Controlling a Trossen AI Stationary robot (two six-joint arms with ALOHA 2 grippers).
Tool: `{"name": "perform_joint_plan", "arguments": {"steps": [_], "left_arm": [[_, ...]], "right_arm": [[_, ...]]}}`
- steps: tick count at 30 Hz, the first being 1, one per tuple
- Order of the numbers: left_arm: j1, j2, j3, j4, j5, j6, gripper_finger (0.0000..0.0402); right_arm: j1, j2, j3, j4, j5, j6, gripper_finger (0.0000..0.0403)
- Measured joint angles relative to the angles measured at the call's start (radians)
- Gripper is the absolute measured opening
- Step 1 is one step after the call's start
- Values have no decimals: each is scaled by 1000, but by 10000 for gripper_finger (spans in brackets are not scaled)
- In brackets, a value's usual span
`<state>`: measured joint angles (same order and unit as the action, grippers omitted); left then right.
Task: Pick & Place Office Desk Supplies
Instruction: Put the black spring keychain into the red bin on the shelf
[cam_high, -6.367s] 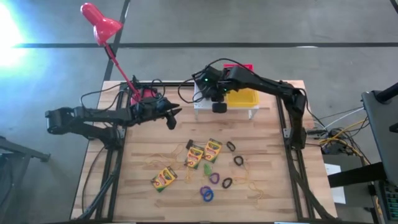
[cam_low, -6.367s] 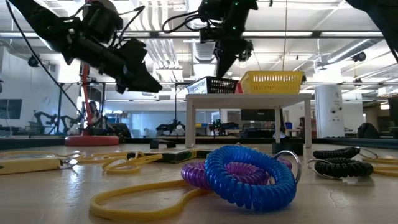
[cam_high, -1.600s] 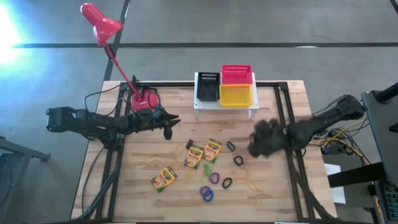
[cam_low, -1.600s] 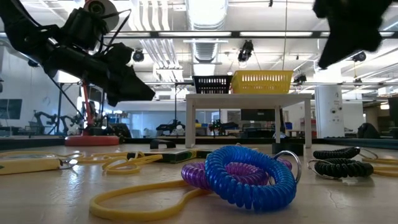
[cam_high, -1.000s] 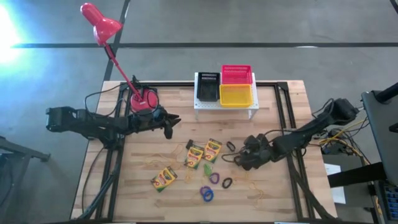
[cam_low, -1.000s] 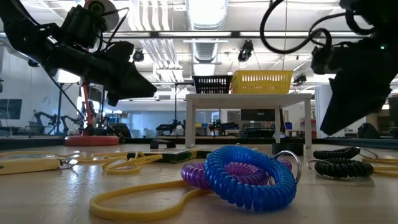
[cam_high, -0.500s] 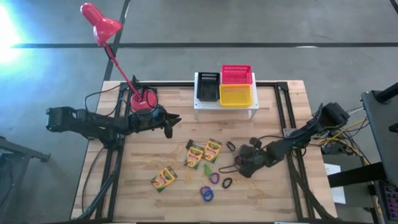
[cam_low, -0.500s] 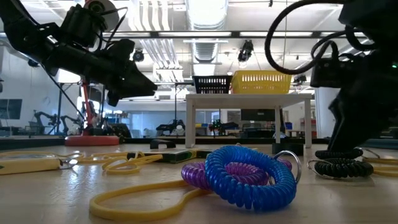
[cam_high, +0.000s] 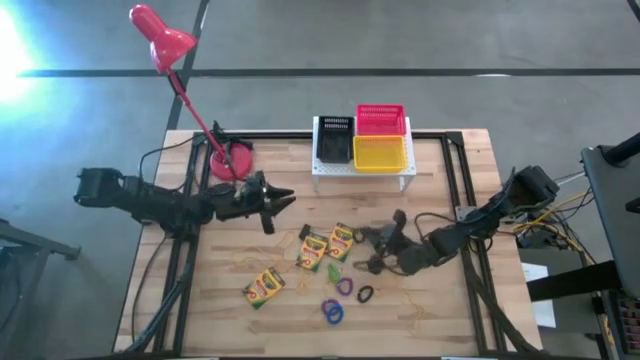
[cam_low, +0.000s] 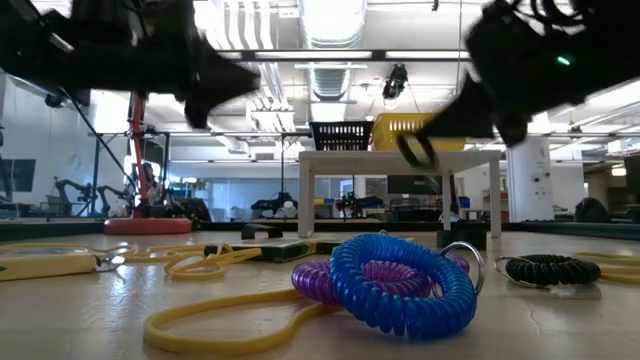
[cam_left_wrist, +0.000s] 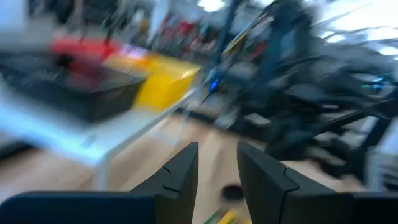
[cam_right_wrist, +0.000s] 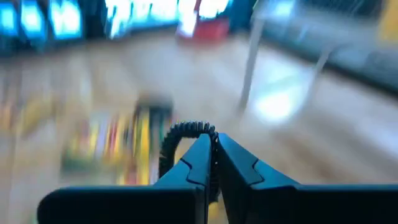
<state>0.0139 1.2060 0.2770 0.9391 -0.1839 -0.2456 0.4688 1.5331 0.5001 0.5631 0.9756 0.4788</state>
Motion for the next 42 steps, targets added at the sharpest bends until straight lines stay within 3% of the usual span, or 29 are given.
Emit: {"name": "perform_joint_plan", "arguments": {"steps": [6,10,16,22,25,37,42], "left_arm": [[-165,25,94,38,0,192,118],[-235,118,194,25,1,356,118],[-228,280,358,18,-1,459,120],[-196,382,508,-145,-10,460,155],[-195,407,559,-230,-74,459,175],[-215,334,588,-389,-107,318,180],[-217,333,588,-420,-225,367,175]], "right_arm": [[-74,70,20,573,-5,-398,17],[-96,97,76,756,-86,-639,17],[-92,103,160,707,-122,-710,18],[-71,103,194,594,-112,-718,18],[-62,103,194,588,-92,-722,18],[-52,103,154,553,-45,-714,18],[-54,104,149,547,-42,-668,18]]}}
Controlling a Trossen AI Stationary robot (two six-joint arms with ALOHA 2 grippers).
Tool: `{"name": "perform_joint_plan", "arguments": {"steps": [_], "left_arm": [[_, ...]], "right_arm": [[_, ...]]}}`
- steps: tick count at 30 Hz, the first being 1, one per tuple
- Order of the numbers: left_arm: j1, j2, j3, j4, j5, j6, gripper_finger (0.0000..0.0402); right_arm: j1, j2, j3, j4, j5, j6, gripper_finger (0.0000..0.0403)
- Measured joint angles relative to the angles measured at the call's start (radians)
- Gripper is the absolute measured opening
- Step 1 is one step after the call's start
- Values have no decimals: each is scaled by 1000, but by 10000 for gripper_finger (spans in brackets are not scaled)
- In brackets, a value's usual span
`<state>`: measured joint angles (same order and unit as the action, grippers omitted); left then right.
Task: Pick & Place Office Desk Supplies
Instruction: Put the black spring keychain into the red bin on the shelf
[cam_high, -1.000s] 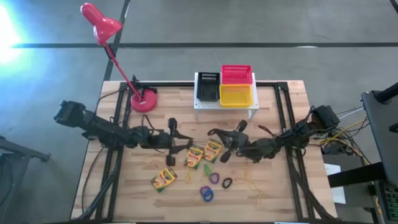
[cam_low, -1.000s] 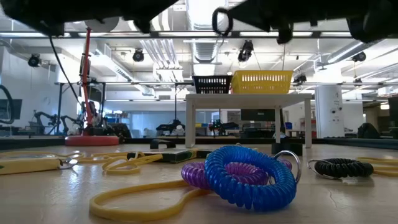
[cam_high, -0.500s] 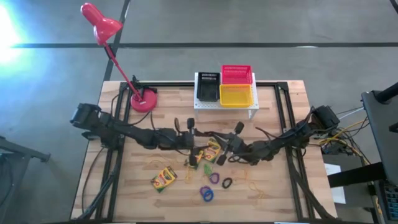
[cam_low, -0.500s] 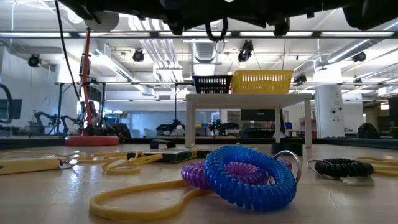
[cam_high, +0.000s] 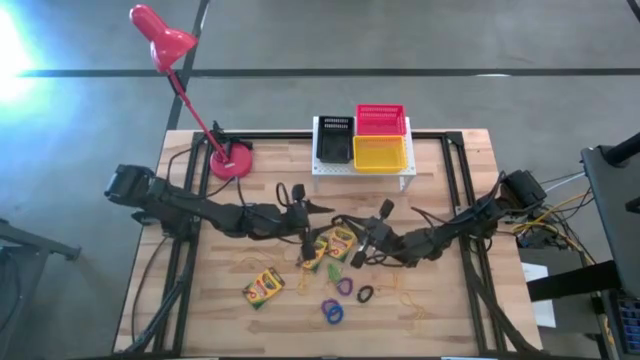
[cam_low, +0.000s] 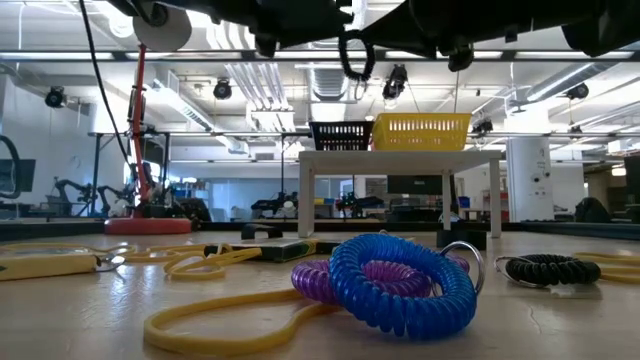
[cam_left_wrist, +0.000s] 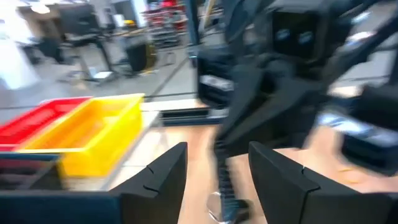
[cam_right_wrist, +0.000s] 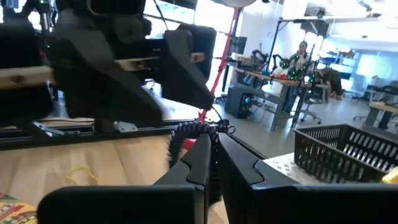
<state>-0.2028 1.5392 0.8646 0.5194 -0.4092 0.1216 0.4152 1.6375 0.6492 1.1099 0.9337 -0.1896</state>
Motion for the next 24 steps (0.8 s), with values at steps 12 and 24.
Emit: {"name": "perform_joint_plan", "arguments": {"steps": [12,24], "left_arm": [[29,35,0,-12,-6,-52,151],[25,-45,2,-60,8,-78,18]], "right_arm": [[0,0,-1,2,-44,18,18],[52,-93,-3,-132,130,-80,24]]}}
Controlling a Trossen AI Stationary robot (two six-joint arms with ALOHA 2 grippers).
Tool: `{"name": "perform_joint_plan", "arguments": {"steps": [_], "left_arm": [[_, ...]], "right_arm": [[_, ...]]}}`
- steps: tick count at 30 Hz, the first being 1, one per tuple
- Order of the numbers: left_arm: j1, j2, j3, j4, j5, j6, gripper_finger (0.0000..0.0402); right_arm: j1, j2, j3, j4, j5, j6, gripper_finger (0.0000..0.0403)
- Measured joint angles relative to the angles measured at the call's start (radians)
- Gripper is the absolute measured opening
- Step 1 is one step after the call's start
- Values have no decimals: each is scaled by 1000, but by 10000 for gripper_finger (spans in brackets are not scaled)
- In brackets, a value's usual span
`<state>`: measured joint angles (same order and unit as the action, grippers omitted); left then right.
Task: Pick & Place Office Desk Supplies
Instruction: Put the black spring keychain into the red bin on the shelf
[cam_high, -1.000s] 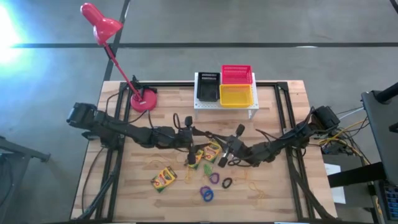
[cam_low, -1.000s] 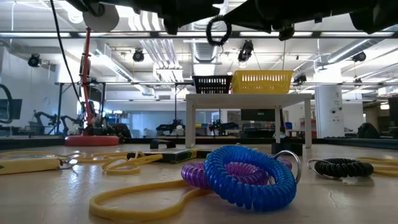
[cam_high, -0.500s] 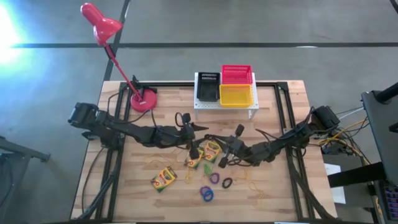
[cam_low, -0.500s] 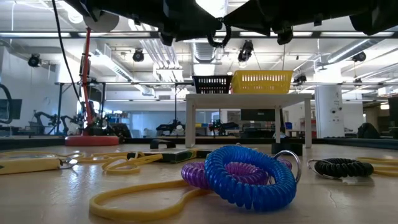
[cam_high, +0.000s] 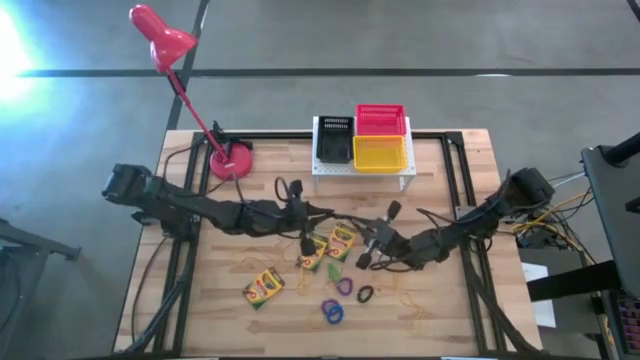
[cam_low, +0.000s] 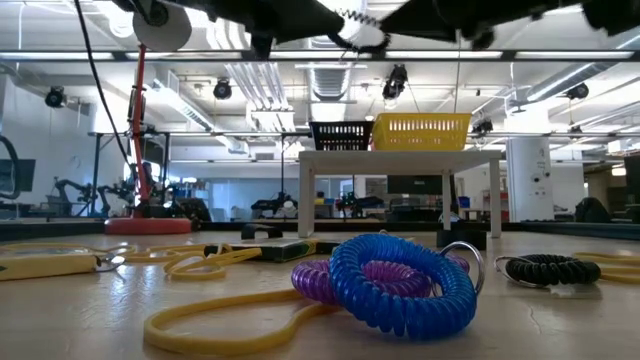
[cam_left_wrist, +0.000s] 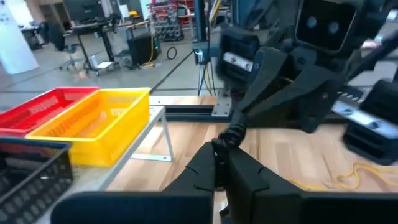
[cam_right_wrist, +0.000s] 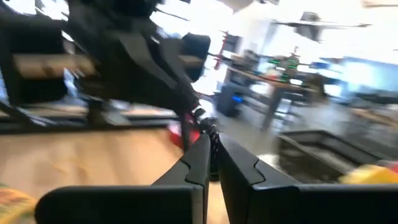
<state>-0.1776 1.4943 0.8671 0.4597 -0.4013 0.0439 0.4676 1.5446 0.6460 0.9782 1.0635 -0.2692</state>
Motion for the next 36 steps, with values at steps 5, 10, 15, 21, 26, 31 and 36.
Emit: {"name": "perform_joint_plan", "arguments": {"steps": [5,10,15,21,26,31,36], "left_arm": [[91,-44,124,-260,-26,-11,16],[257,30,307,-446,-28,56,18],[403,131,467,-465,-9,113,22],[525,366,814,-612,155,126,23],[559,615,1154,-779,163,204,24],[586,774,1376,-868,158,216,25],[606,835,1438,-922,162,222,64]], "right_arm": [[37,-100,-22,-220,176,13,46],[37,-122,-68,-342,163,219,57],[47,-117,-147,-348,173,340,58],[87,-149,-199,-347,287,352,52],[110,-182,-216,-344,306,381,52],[129,-188,-224,-345,302,408,52],[139,-183,-218,-344,296,434,52]]}}
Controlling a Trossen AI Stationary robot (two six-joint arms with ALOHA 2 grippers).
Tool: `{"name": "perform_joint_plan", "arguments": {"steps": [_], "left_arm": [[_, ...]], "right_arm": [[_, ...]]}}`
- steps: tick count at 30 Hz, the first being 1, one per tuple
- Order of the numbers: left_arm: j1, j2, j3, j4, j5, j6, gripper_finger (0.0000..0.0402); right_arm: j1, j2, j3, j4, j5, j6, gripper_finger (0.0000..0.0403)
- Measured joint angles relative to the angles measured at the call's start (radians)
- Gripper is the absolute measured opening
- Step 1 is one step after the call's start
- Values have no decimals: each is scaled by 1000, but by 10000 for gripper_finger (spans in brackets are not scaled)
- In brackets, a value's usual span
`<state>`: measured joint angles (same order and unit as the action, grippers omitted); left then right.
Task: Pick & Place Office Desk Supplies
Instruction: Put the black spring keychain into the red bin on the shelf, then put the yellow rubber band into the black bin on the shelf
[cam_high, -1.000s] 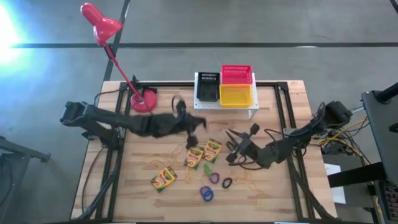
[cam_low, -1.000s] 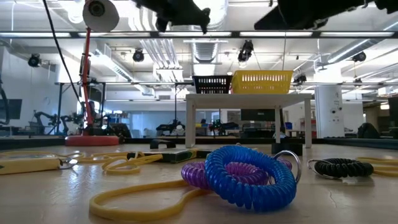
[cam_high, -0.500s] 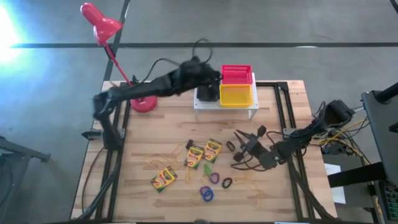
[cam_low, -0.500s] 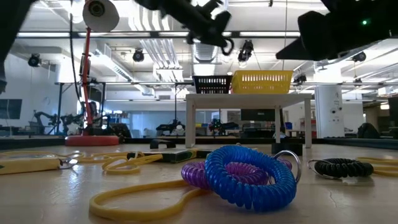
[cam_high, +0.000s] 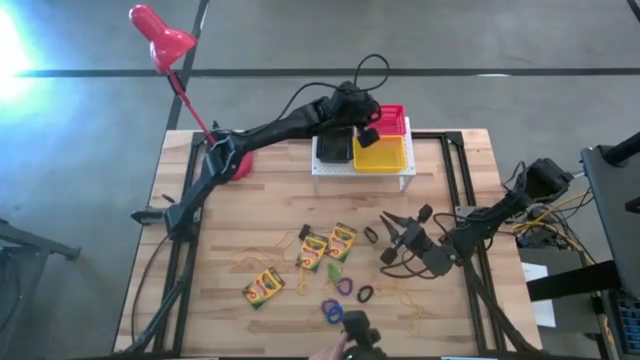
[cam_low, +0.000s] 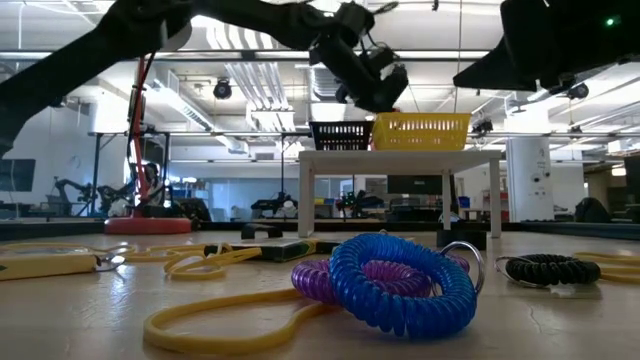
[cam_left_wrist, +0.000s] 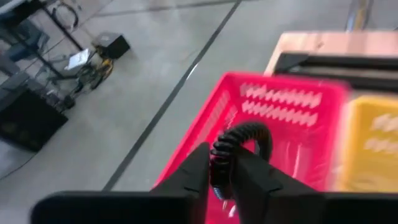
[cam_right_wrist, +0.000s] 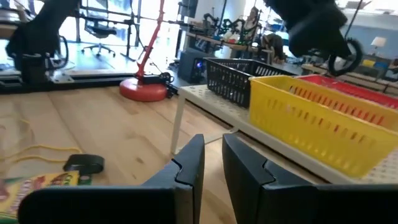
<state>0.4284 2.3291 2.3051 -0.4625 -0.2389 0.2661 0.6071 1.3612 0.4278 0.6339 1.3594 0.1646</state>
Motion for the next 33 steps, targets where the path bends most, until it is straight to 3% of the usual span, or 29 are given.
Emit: {"name": "perform_joint_plan", "arguments": {"steps": [6,12,15,18,21,25,30,33], "left_arm": [[23,-17,-12,-104,-3,-39,137],[28,-99,7,-255,49,-94,178],[10,-170,-9,-343,125,-117,183],[-32,-250,-41,-421,277,-156,180],[-107,-343,-133,-428,372,-159,173],[-248,-459,-349,-328,331,-118,165],[-418,-577,-694,-10,201,-161,163],[-510,-600,-893,254,179,-167,163]], "right_arm": [[11,0,-4,-2,-9,62,52],[13,1,-4,-2,-28,64,52],[13,0,-3,-1,-29,65,52],[15,0,-3,-4,-76,54,52],[15,0,-3,-59,-187,54,52],[15,-10,-3,-172,-401,190,56],[15,-49,34,-487,-750,482,81],[22,-41,49,-626,-929,580,99]]}}
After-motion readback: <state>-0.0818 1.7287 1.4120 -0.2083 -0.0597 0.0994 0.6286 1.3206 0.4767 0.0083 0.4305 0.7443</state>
